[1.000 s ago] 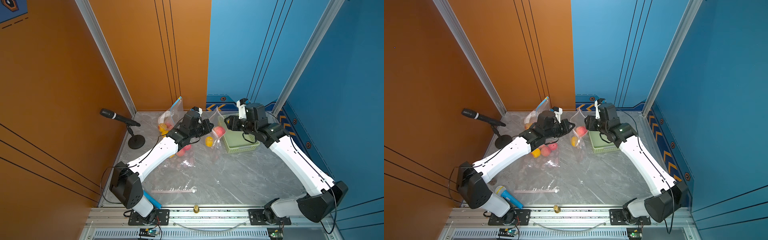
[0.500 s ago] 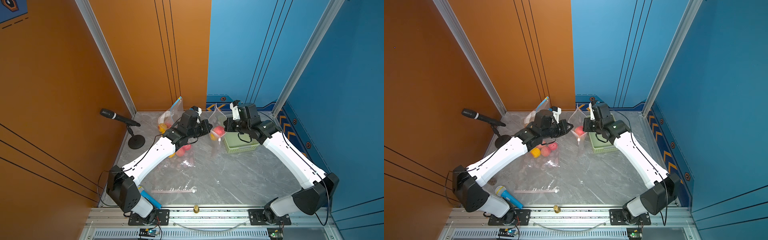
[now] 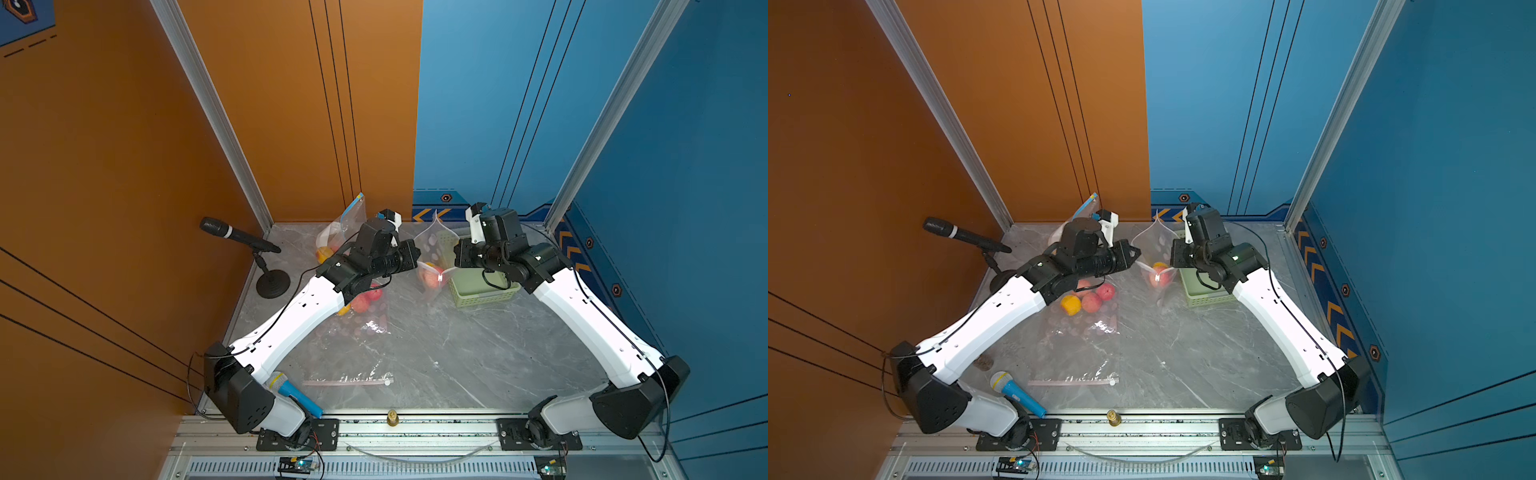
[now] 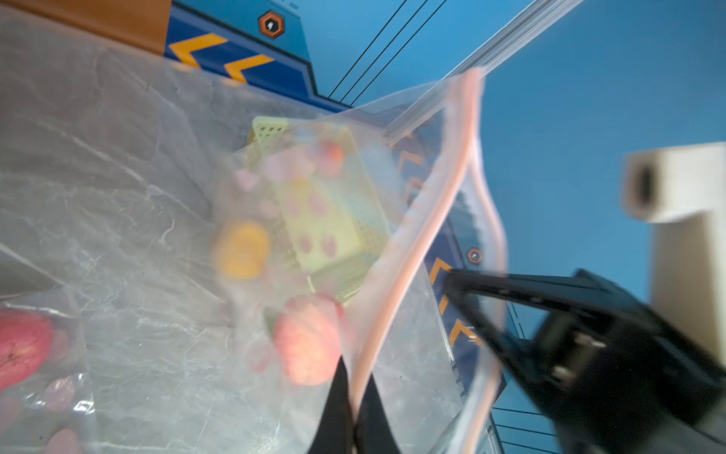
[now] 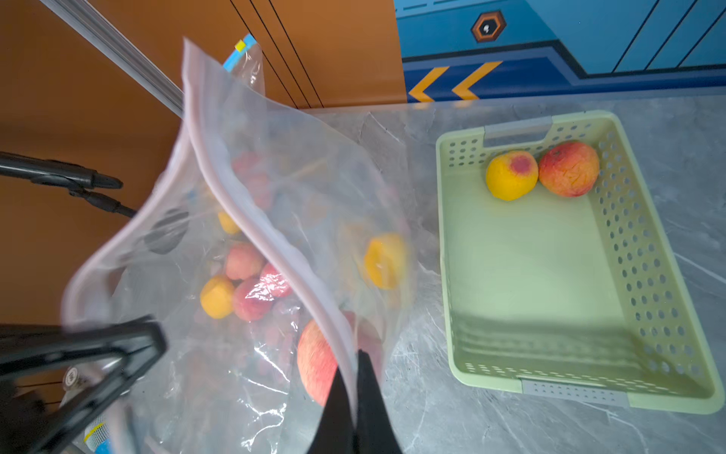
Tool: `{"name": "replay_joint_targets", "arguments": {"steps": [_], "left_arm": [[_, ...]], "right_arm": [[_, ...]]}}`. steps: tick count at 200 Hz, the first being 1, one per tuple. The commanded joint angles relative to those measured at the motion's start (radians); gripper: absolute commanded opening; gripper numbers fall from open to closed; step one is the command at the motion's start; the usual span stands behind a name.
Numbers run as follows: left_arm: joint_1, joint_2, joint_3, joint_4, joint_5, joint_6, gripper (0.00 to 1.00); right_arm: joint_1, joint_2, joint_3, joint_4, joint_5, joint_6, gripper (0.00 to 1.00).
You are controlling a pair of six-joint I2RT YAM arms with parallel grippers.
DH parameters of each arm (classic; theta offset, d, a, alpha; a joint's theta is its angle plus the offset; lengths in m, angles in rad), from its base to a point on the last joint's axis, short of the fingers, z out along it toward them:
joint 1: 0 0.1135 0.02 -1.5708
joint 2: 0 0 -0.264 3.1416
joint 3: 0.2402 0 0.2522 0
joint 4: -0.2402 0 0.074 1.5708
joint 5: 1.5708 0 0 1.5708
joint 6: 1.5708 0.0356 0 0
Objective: Place the peach in a zip-top bag and seal the zipper
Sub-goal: Adjust the zipper food storage bag at the center of the board.
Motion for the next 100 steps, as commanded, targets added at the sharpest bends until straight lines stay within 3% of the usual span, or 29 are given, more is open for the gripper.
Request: {"name": "replay_joint_targets", "arguments": {"steps": [1, 25, 40, 62, 80, 100], "left_arm": [[0.007, -0.016, 0.010, -0.052, -0.051, 0.024, 0.00], [0.025, -0.038, -0.040, -0.019, -0.031, -0.006, 0.00], [0.028, -0.043, -0.048, -0.013, -0.049, -0.003, 0.00], [0.046, -0.031, -0.055, -0.018, -0.056, -0.004, 0.00], [0.051, -0.019, -0.069, -0.016, -0.068, 0.000, 0.00], [0.054, -0.007, -0.076, -0.004, -0.070, -0.004, 0.00]], "right_arm": [[0.007, -0.011, 0.001, -0.015, -0.018, -0.002, 0.00], [-0.007, -0.011, -0.006, -0.019, -0.023, -0.010, 0.05], [-0.027, -0.009, -0.011, 0.001, -0.102, -0.017, 0.33], [-0.067, -0.027, -0.020, 0.081, -0.225, -0.001, 0.60], [-0.111, -0.048, -0.021, 0.145, -0.286, 0.021, 0.69], [-0.166, -0.060, -0.009, 0.166, -0.282, 0.031, 0.72]]}}
